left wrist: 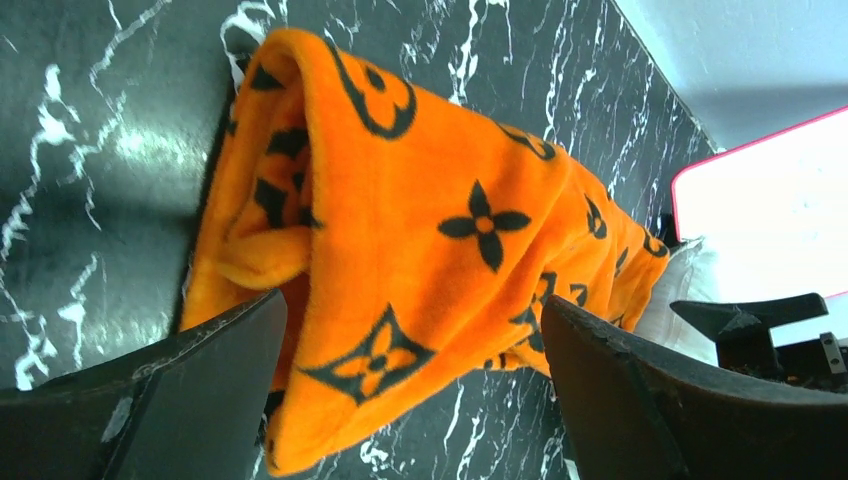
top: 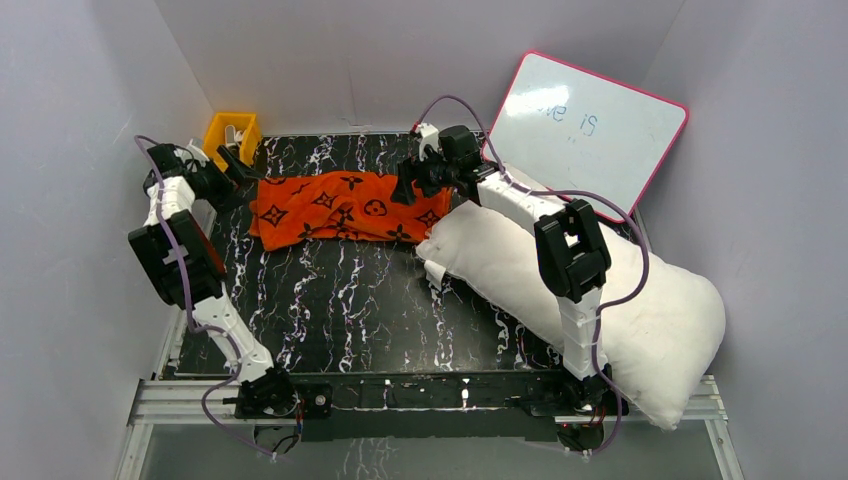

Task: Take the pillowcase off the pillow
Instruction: Fold the pillowcase at the center of the board.

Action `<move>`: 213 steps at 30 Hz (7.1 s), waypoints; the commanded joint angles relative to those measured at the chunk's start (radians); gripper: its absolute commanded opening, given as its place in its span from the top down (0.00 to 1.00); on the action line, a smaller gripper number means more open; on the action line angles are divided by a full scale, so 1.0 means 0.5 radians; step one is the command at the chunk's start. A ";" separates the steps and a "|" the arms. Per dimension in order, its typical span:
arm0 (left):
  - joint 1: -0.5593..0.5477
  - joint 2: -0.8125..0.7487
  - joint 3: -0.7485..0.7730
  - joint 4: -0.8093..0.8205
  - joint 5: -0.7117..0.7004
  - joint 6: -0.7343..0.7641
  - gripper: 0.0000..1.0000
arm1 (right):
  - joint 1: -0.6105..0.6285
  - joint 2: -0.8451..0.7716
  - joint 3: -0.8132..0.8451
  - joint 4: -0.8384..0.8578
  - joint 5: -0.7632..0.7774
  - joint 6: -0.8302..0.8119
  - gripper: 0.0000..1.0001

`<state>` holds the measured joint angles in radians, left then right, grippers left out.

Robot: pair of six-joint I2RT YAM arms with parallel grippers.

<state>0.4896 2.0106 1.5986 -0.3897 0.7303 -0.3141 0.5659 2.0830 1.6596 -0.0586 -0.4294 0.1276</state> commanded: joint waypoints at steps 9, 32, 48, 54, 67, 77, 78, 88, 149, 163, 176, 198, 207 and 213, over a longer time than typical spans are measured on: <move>-0.080 0.449 0.343 -0.073 0.240 0.105 0.02 | -0.009 0.051 0.114 0.034 -0.062 -0.004 0.01; -0.101 0.633 0.358 0.227 0.762 -0.188 0.02 | -0.011 0.038 0.088 0.028 -0.072 0.017 0.01; -0.026 -0.180 -0.171 0.030 -0.386 -0.013 0.02 | 0.397 0.177 0.276 -0.117 0.521 -0.164 0.01; -0.025 -0.191 -0.674 0.430 -0.328 -0.201 0.02 | 0.289 0.277 0.332 -0.238 0.599 0.017 0.01; -0.298 -0.660 -1.598 0.875 -0.136 -0.432 0.02 | -0.003 1.081 1.398 -0.843 0.112 0.202 0.01; -1.050 -2.243 -2.602 0.661 -0.294 -1.221 0.02 | -0.009 1.313 1.581 -0.349 -0.140 0.376 0.01; -1.082 -2.402 -2.562 0.484 -0.366 -1.212 0.02 | -0.009 1.317 1.590 -0.276 -0.156 0.403 0.01; -0.891 -0.969 -0.677 0.179 -0.652 -0.131 0.02 | 0.060 0.116 0.372 0.383 0.304 0.445 0.01; -0.822 -1.376 -1.195 0.263 -0.472 -0.498 0.02 | 0.261 -0.848 -0.391 0.187 0.706 0.715 0.03; -0.748 -1.773 -1.686 0.190 -0.230 -0.474 0.02 | 1.020 -1.426 -1.785 0.237 1.282 1.721 0.03; -0.749 -2.291 -1.774 -0.234 -0.172 -0.396 0.02 | 1.068 -1.041 -1.964 0.751 1.135 1.968 0.19; -0.749 -2.307 -1.665 -0.395 -0.141 -0.230 0.02 | 1.205 -0.778 -1.856 0.946 1.114 2.008 0.69; -0.832 -2.355 -1.670 -0.339 0.177 -0.062 0.02 | 1.218 -1.095 -1.433 0.499 1.260 1.754 1.00; -0.937 -2.384 -1.543 -0.422 0.249 0.108 0.03 | 1.218 -0.968 -0.870 0.323 1.209 1.556 1.00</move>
<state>0.0399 0.8509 0.7620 -0.5724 0.7635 -0.3283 1.1683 1.5883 1.0458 0.1467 0.1703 1.0023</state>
